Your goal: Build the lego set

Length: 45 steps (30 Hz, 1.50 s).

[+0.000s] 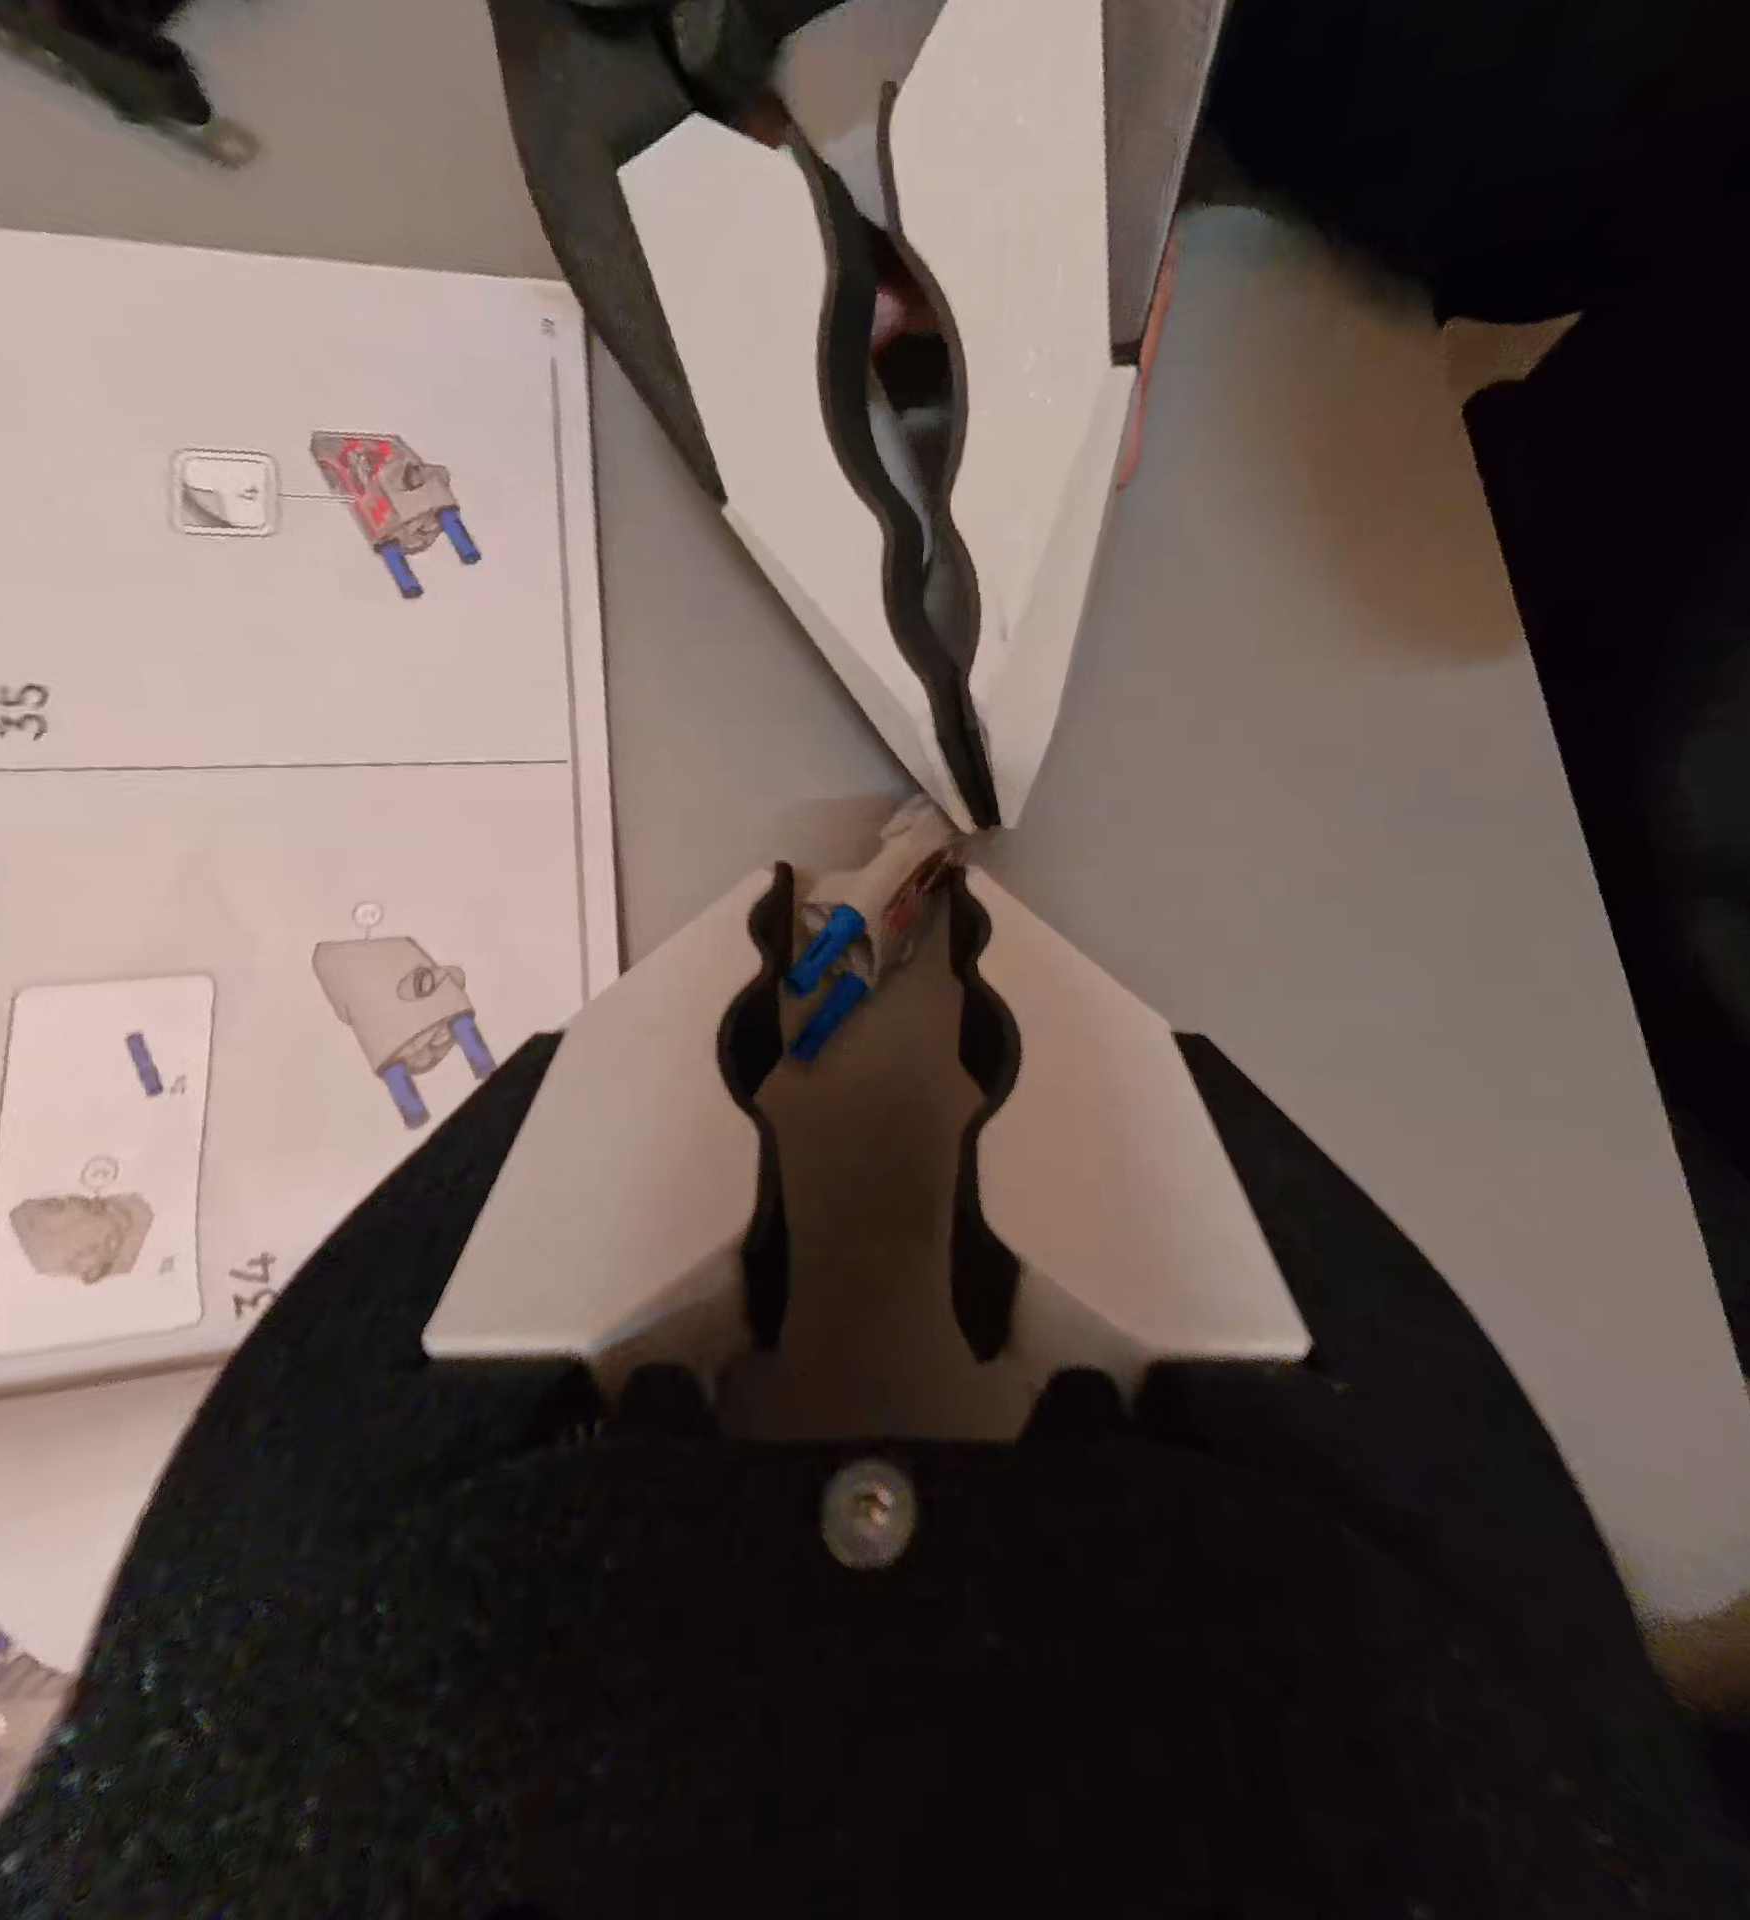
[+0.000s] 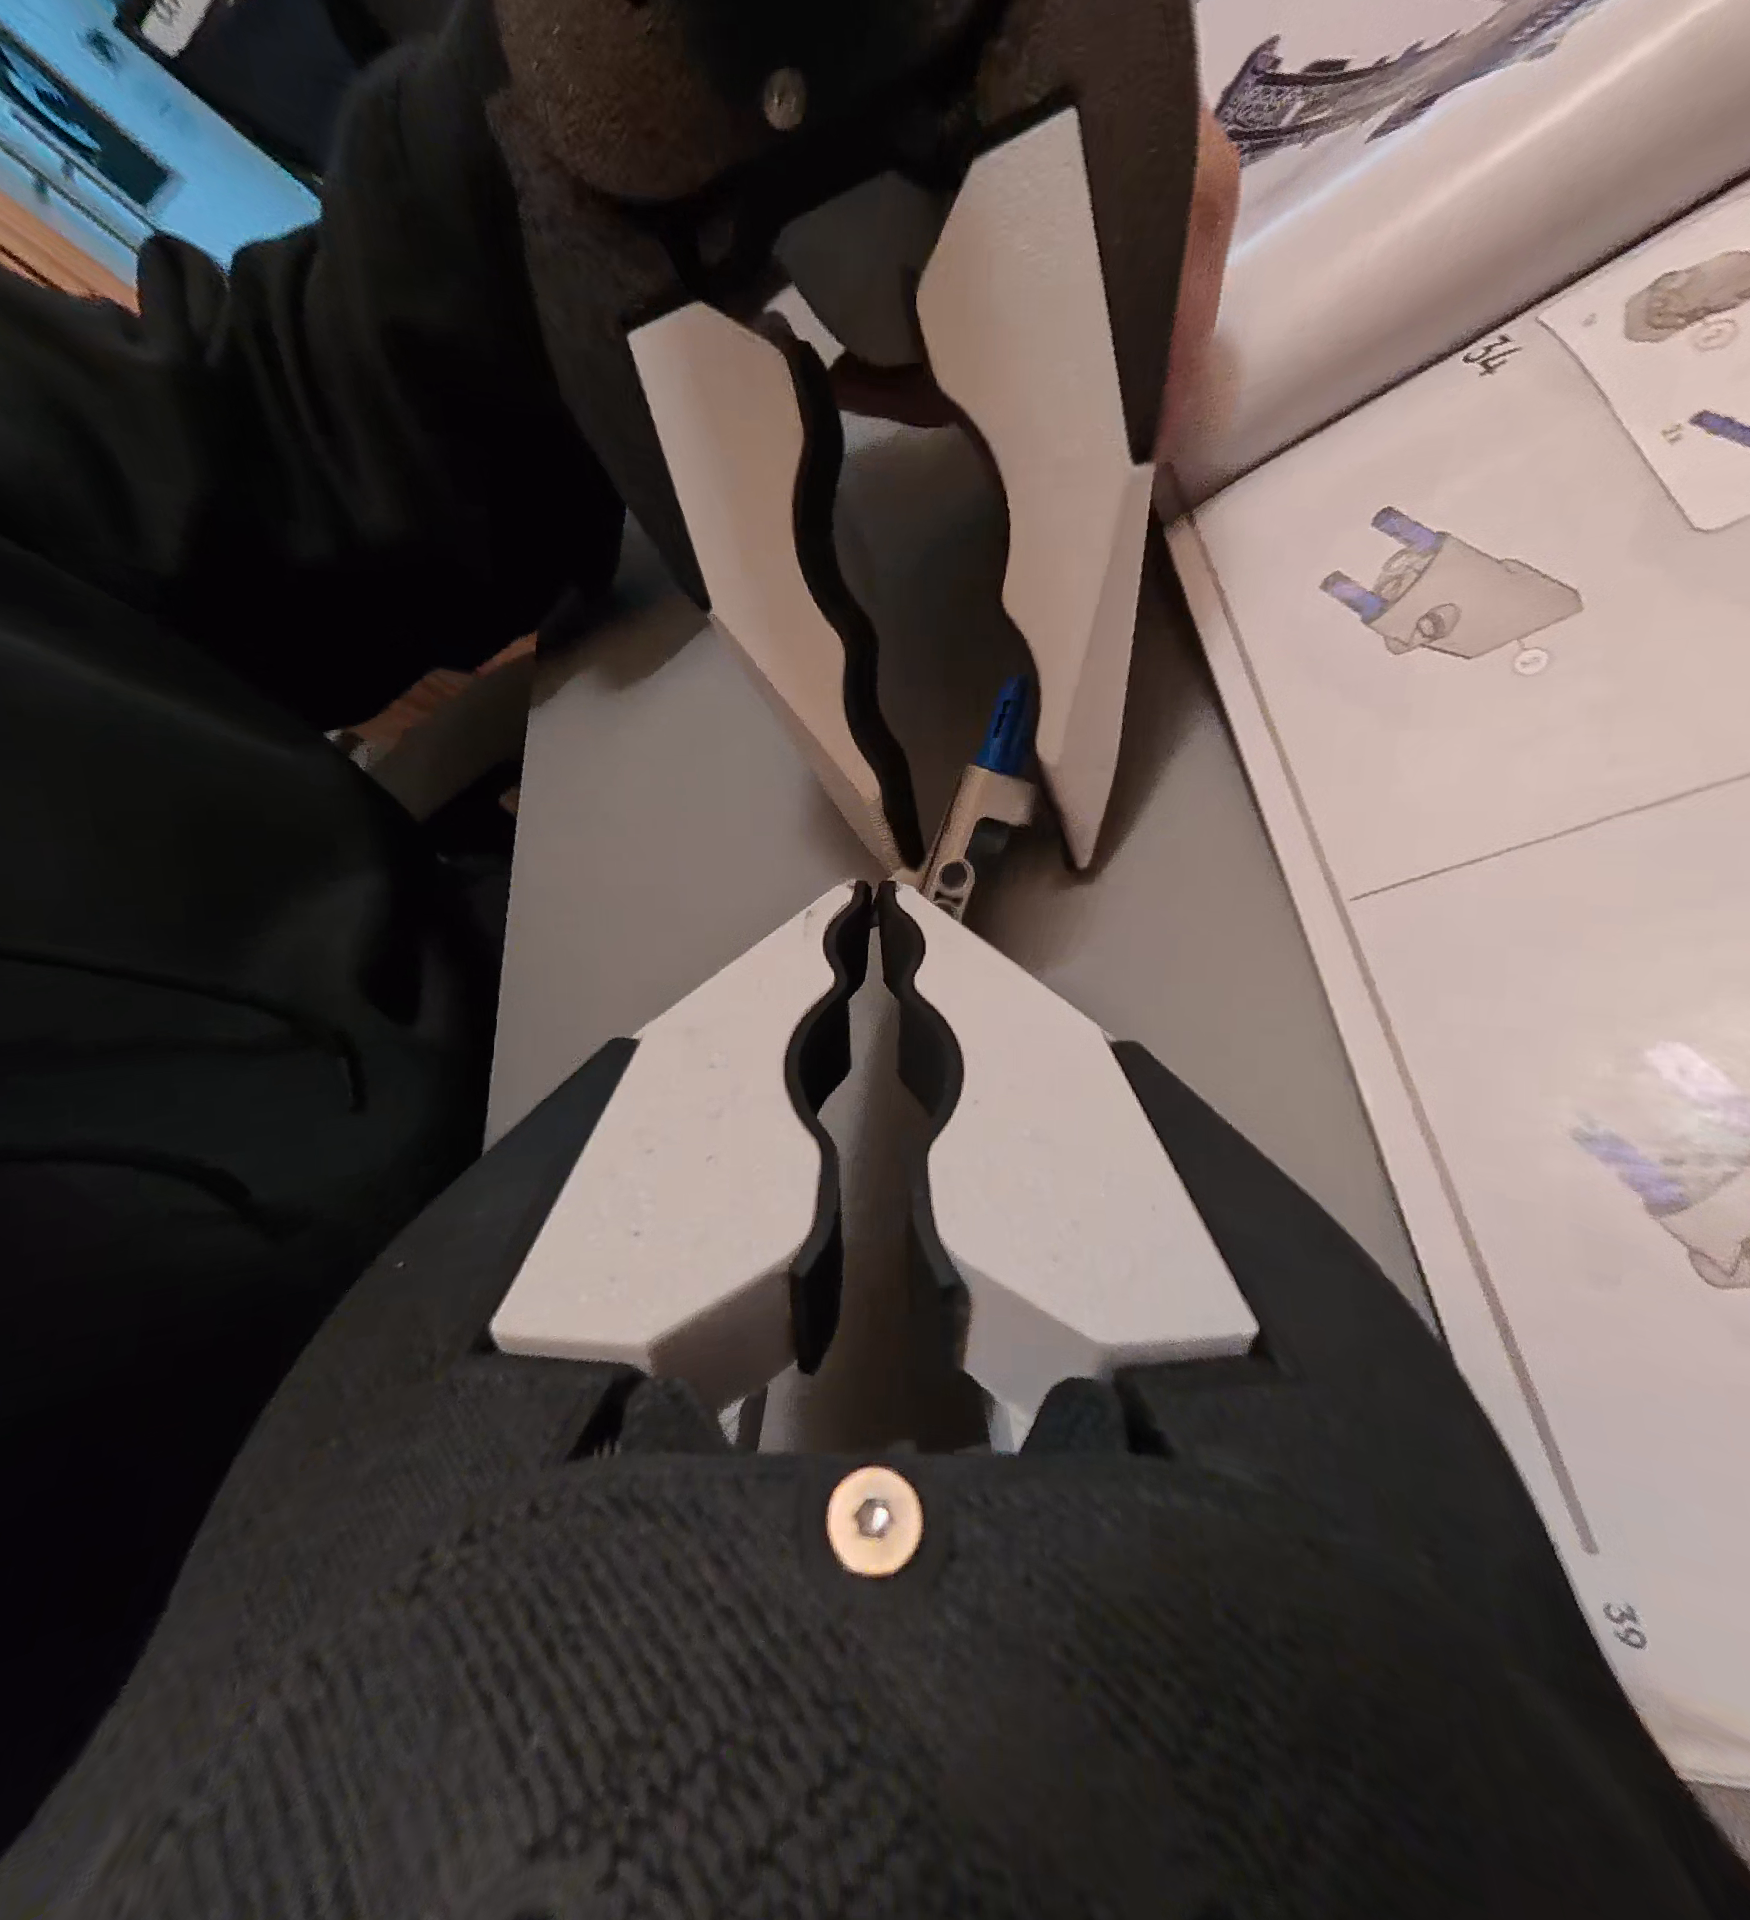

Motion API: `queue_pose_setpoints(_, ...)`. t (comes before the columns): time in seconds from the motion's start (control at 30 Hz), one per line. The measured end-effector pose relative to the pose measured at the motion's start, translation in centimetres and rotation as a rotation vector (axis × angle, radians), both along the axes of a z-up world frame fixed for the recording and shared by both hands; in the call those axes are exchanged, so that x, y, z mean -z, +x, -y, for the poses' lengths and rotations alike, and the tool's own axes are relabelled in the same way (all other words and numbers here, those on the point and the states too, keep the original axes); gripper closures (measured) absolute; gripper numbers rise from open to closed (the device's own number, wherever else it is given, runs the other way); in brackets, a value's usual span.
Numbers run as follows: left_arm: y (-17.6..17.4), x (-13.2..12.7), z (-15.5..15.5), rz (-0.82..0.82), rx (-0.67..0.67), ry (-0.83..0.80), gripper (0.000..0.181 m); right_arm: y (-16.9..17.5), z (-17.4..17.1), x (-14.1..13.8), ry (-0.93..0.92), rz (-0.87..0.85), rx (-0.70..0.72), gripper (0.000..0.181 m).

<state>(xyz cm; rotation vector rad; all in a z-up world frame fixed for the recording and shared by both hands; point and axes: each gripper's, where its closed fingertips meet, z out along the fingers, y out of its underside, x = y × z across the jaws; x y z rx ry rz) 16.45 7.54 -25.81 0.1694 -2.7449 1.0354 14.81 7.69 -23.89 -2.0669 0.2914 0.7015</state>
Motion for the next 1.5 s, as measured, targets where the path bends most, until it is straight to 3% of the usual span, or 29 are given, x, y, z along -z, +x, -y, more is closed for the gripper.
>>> queue_pose_setpoints(0.03,-0.2,0.1,0.0,-0.011,0.02,0.014,0.157,-0.1,0.0,0.0,-0.003,0.011,-0.008,0.181)
queue_pose_setpoints(0.2,-0.7,-0.3,0.1,0.035,0.091,-0.01,0.162,0.7,0.1,-0.2,0.011,0.035,0.025,0.176)
queue_pose_setpoints(0.4,-0.7,-0.3,0.0,0.008,0.061,-0.052,0.166,1.9,0.7,-0.7,0.04,0.026,0.072,0.173)
queue_pose_setpoints(0.6,-0.3,-0.5,-0.5,-0.059,-0.054,-0.111,0.166,2.7,1.1,-1.2,0.072,0.011,0.109,0.165)
queue_pose_setpoints(0.8,1.5,-4.0,-0.9,-0.099,-0.259,-0.374,0.166,3.8,1.0,-2.5,0.156,0.039,0.175,0.143)
queue_pose_setpoints(1.1,2.9,-6.8,-1.6,-0.067,-0.388,-0.61,0.166,4.6,-0.7,-6.7,0.426,0.176,0.271,0.151)
queue_pose_setpoints(1.23,3.0,-7.6,-1.5,-0.031,-0.381,-0.659,0.166,4.7,-0.8,-7.1,0.453,0.172,0.286,0.159)
queue_pose_setpoints(1.5,2.8,-8.5,-1.3,0.09,-0.343,-0.681,0.167,4.2,-1.2,-7.3,0.479,0.103,0.272,0.156)
